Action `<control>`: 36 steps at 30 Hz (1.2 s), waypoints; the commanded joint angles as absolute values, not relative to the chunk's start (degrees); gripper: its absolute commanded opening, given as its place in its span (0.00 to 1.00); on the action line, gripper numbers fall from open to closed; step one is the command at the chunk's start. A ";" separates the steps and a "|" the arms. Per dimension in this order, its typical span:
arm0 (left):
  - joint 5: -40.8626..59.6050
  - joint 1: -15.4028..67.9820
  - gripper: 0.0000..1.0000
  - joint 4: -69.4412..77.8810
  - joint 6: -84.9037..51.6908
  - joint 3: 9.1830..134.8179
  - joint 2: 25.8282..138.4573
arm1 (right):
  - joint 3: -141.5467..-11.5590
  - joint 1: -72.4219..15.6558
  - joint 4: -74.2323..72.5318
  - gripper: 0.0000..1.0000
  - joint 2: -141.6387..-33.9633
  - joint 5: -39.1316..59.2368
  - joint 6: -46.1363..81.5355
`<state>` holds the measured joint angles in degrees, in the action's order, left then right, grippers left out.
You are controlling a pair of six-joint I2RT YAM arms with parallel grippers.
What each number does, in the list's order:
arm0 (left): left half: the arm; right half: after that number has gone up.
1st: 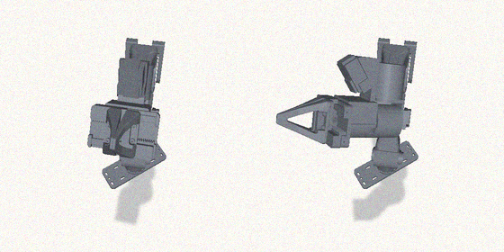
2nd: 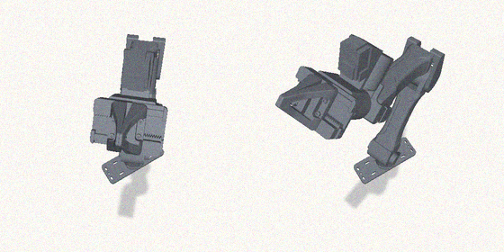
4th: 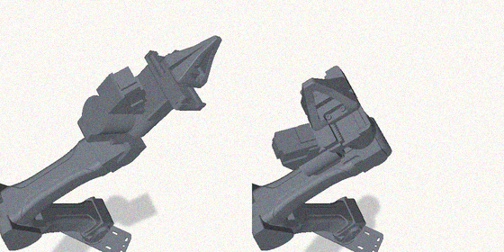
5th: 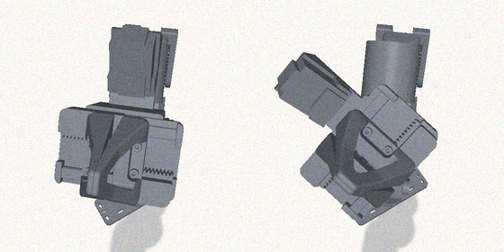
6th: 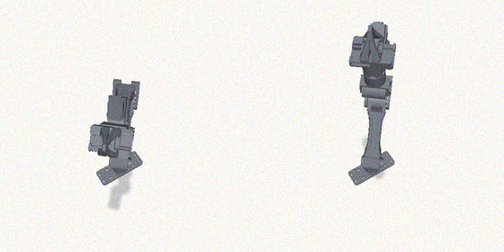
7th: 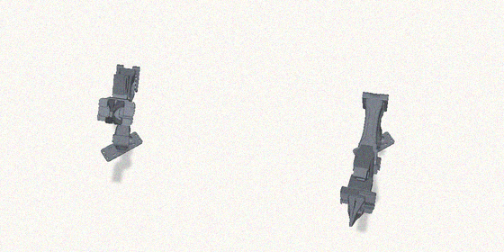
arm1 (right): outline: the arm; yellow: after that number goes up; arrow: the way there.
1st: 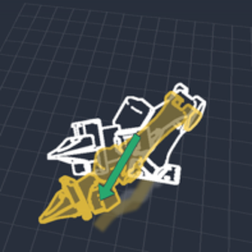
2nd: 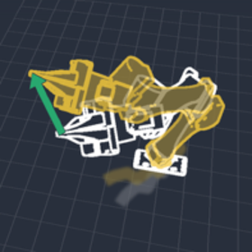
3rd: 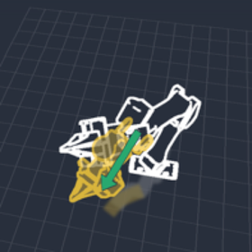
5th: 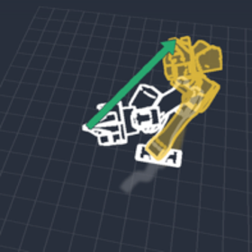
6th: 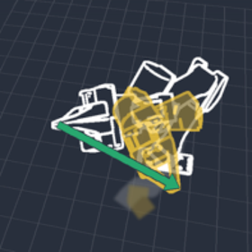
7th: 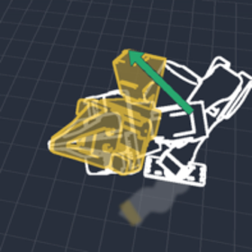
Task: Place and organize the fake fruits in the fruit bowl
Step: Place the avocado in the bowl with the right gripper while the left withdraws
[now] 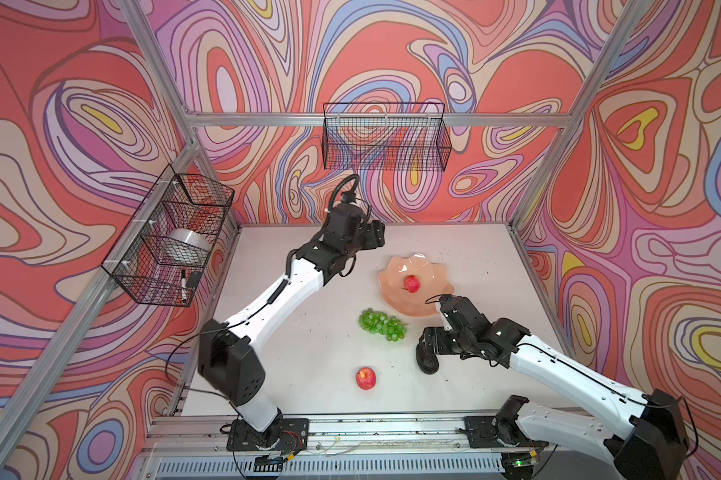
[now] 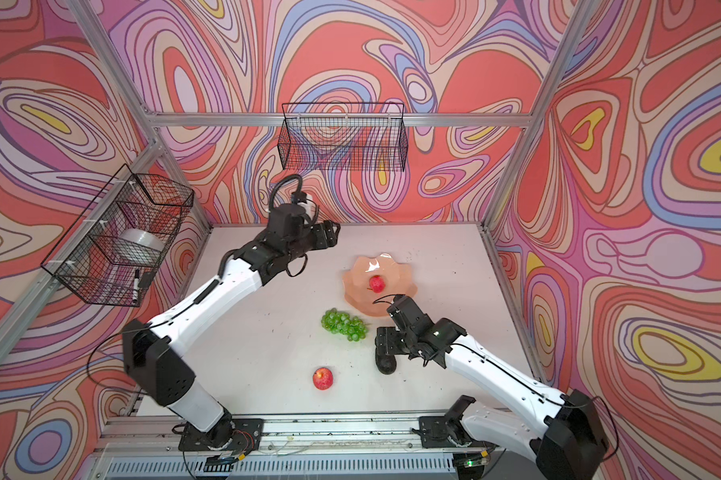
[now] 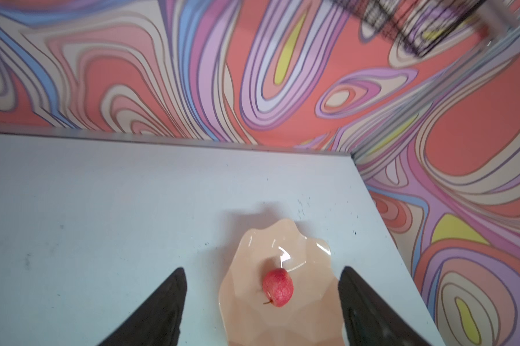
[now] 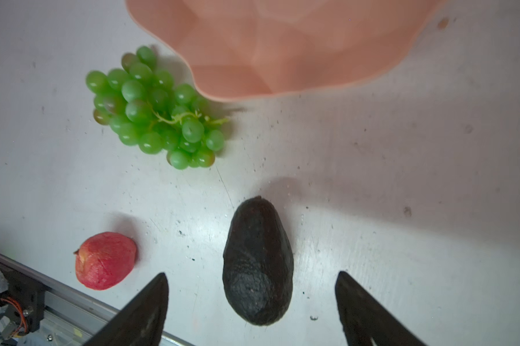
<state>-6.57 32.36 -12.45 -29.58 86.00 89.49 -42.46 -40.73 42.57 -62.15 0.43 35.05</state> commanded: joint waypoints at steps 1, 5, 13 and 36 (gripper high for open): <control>-17.04 32.09 0.88 -4.06 -25.36 75.63 82.56 | -41.28 -43.97 41.53 0.89 -65.41 -1.10 40.14; -22.83 30.78 0.93 -1.70 -23.73 66.64 73.59 | -40.96 -46.09 39.42 0.87 -70.89 -2.15 42.61; -26.64 28.32 0.98 -4.04 -24.69 59.48 65.31 | -40.65 -46.41 35.66 0.65 -77.18 -3.42 44.71; -26.76 27.06 1.00 -8.78 -25.55 54.13 59.07 | -69.47 -24.12 37.74 0.50 -87.86 -9.80 21.59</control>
<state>-25.56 27.42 -6.09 -25.23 55.09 61.56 -66.17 -25.23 43.31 -82.50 -11.00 27.92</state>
